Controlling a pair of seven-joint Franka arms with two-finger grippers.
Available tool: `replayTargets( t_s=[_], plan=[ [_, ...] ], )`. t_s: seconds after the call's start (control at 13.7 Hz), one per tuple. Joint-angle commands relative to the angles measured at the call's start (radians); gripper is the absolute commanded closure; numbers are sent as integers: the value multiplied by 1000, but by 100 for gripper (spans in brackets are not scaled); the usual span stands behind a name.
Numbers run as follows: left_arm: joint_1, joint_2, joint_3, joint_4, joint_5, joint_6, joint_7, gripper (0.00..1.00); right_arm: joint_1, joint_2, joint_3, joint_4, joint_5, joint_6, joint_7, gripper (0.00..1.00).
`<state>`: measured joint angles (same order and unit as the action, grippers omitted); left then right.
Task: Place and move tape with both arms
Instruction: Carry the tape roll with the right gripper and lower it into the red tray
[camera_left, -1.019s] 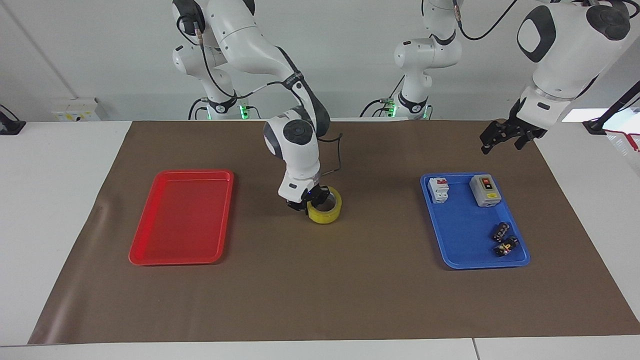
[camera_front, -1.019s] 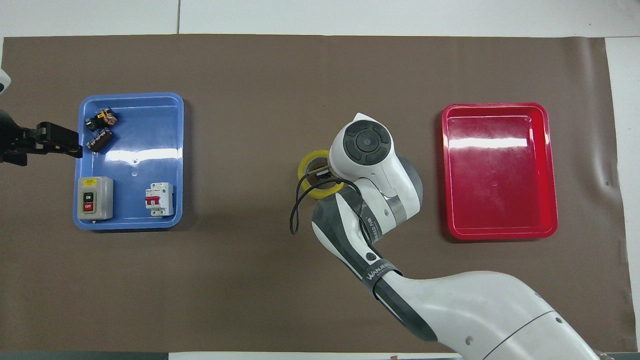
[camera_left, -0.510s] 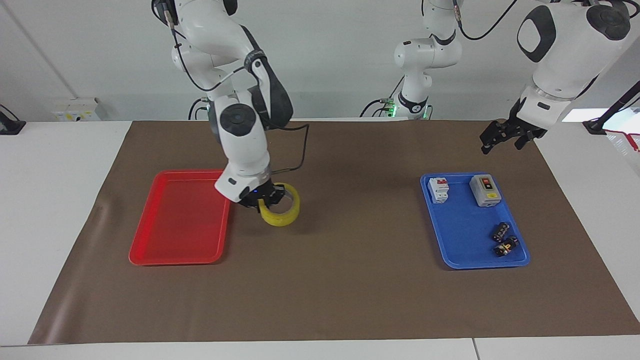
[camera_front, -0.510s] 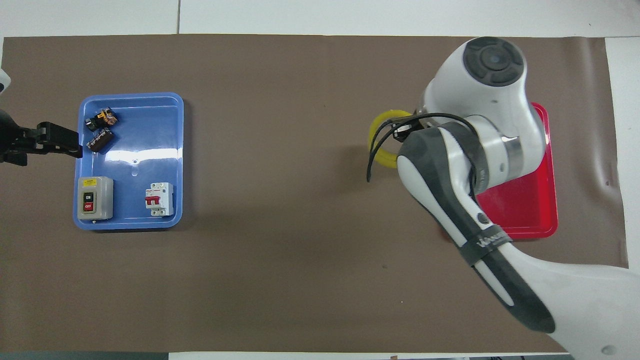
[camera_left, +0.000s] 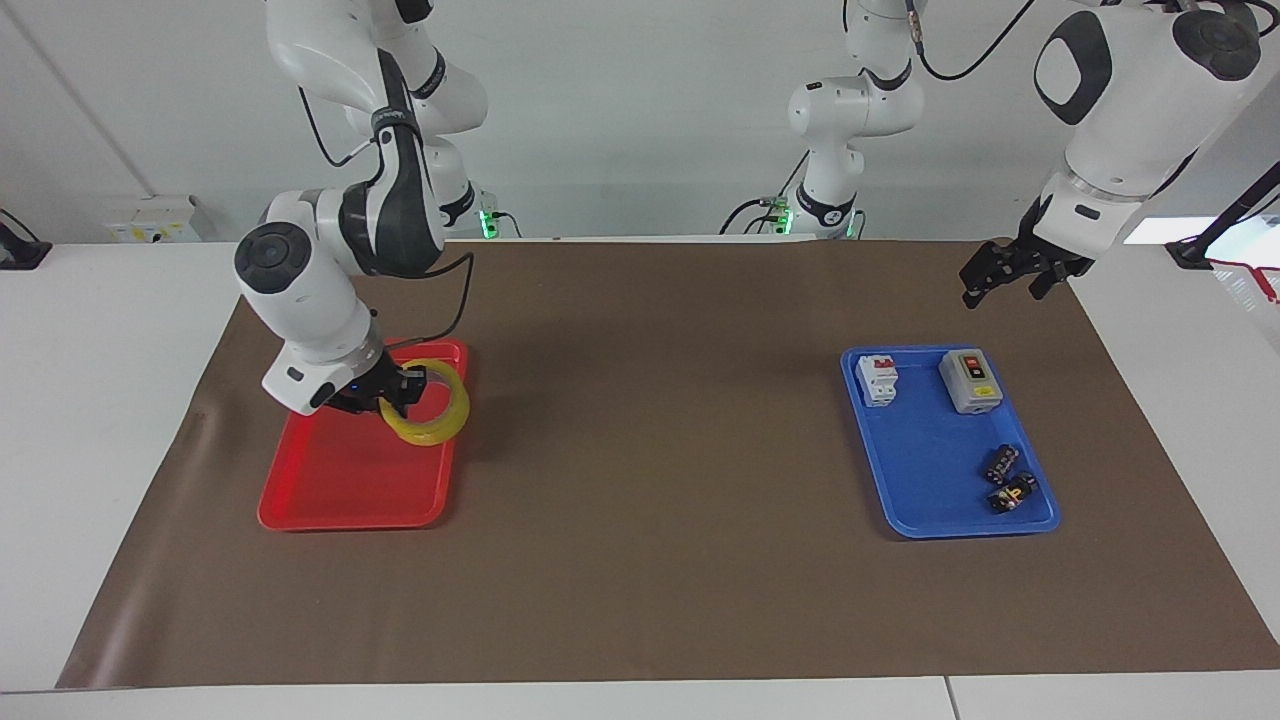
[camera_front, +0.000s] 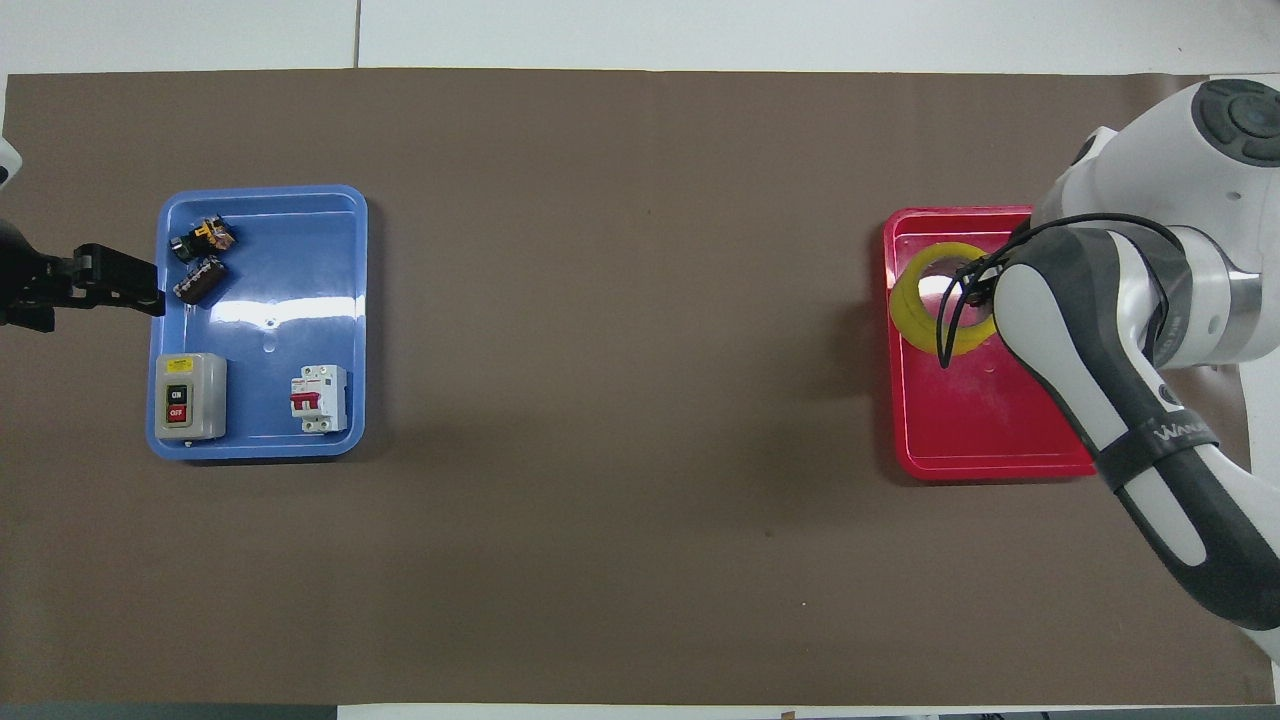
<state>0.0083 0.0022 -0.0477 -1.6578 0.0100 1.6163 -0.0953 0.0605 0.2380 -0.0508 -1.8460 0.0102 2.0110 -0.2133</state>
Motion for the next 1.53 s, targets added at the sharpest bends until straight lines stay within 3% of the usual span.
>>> replayTargets(
  t_s=[0.0, 0.36, 1.38, 1.46],
  plan=[
    [9, -22, 0, -22, -27, 4, 9, 0, -69, -78, 16, -169, -24, 147, -128, 100],
    [9, -22, 0, -22, -27, 4, 9, 0, -119, -115, 16, -331, -24, 345, -209, 100],
    [9, -22, 0, -22, -27, 4, 9, 0, -137, -66, 17, -361, -24, 460, -202, 100],
    [9, -22, 0, -22, -27, 4, 9, 0, -137, -66, 17, -361, -22, 459, -199, 58]
  ],
)
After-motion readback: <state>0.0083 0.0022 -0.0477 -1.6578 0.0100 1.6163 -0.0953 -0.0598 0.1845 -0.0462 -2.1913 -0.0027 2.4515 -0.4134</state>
